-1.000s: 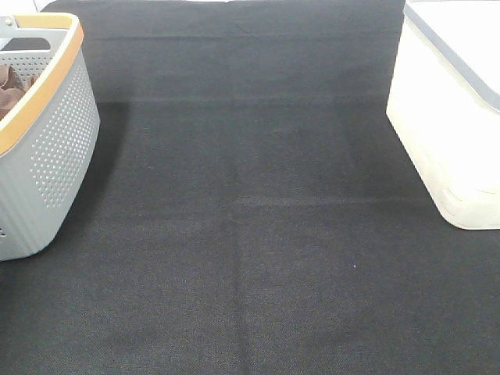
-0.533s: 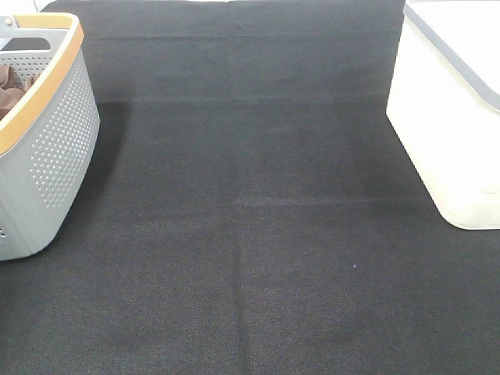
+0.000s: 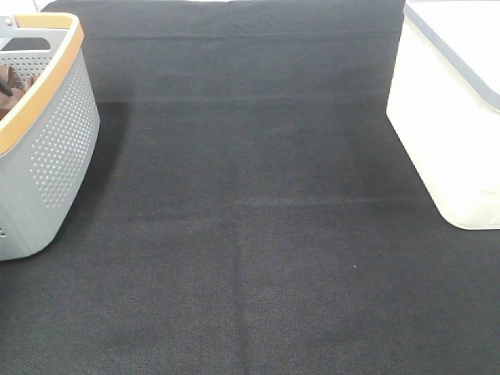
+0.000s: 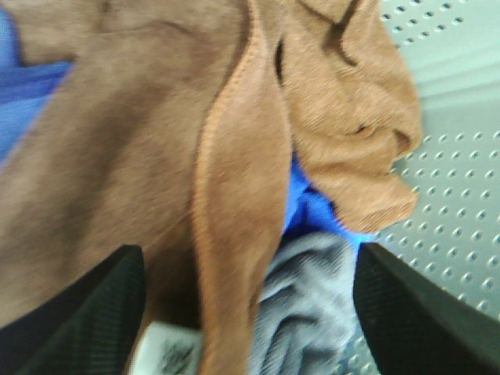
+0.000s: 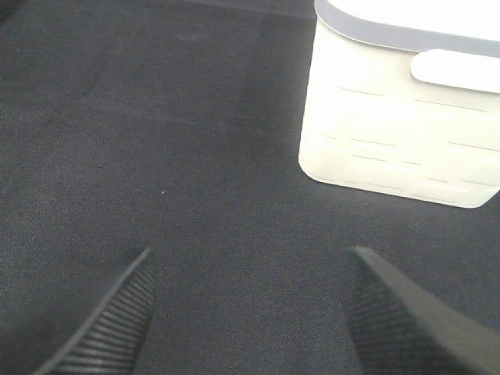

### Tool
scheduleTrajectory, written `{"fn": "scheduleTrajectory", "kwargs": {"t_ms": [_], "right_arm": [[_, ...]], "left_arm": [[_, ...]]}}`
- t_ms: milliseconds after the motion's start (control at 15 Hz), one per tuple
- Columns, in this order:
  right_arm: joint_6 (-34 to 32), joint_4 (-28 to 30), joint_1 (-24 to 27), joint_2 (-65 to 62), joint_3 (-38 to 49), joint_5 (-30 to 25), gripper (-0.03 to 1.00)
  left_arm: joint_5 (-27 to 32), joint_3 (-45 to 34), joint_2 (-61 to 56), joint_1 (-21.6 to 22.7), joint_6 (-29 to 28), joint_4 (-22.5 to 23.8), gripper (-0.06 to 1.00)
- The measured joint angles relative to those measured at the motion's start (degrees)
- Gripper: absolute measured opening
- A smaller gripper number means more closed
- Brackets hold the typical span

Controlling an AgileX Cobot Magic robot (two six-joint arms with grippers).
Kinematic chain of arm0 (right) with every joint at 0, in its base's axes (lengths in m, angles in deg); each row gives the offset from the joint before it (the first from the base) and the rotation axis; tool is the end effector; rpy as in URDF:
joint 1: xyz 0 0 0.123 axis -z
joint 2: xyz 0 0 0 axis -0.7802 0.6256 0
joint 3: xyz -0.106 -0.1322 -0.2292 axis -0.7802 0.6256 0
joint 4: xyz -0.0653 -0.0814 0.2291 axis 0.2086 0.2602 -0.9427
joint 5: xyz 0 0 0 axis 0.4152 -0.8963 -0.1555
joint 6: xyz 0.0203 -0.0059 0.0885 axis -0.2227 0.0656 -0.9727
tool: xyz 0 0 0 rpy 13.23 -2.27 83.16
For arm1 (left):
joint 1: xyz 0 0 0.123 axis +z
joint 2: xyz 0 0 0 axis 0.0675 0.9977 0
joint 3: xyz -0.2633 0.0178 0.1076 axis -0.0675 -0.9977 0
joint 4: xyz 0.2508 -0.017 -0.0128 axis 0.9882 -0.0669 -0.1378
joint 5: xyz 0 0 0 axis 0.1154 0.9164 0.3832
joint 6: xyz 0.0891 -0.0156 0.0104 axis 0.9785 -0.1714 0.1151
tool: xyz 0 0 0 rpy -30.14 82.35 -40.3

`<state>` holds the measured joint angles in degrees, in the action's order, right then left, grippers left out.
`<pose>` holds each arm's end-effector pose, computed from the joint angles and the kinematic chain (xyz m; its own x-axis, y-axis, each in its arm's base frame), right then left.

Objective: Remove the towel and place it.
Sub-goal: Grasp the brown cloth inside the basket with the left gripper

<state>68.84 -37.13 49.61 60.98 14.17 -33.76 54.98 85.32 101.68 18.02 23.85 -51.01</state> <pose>-0.0077 0.0128 0.2793 -0.4259 -0.1250 -0.8961 -0.2057 0.9778 -0.0386 0.4331 0.0810 0.2013 -0.7217 -0.6024 -0.3410 -0.4385 0.7791 -0.4480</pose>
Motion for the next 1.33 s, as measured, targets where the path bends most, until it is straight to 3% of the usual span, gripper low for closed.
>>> {"fn": "scheduleTrajectory", "kwargs": {"t_ms": [200, 333, 400, 533, 600, 933, 1333], "right_arm": [[0.0, 0.0, 0.0, 0.0, 0.0, 0.0, 0.66], [0.0, 0.0, 0.0, 0.0, 0.0, 0.0, 0.66], [0.0, 0.0, 0.0, 0.0, 0.0, 0.0, 0.66], [0.0, 0.0, 0.0, 0.0, 0.0, 0.0, 0.66], [0.0, 0.0, 0.0, 0.0, 0.0, 0.0, 0.66], [0.0, 0.0, 0.0, 0.0, 0.0, 0.0, 0.66], [0.0, 0.0, 0.0, 0.0, 0.0, 0.0, 0.66]], "left_arm": [[-0.46, 0.0, 2.41, 0.0, 2.69, -5.16, 0.67], [-0.46, 0.0, 2.52, 0.0, 2.69, -6.13, 0.48], [-0.46, 0.0, 2.52, 0.0, 2.69, -6.53, 0.3], [0.11, 0.0, 2.52, 0.0, 3.21, -6.65, 0.07], [0.86, 0.0, 2.52, 0.0, 3.9, -6.65, 0.0], [2.12, 0.0, -1.55, 0.0, 6.07, -6.65, 0.0], [2.52, 0.17, -19.02, 0.0, 10.71, -6.88, 0.0]]}}
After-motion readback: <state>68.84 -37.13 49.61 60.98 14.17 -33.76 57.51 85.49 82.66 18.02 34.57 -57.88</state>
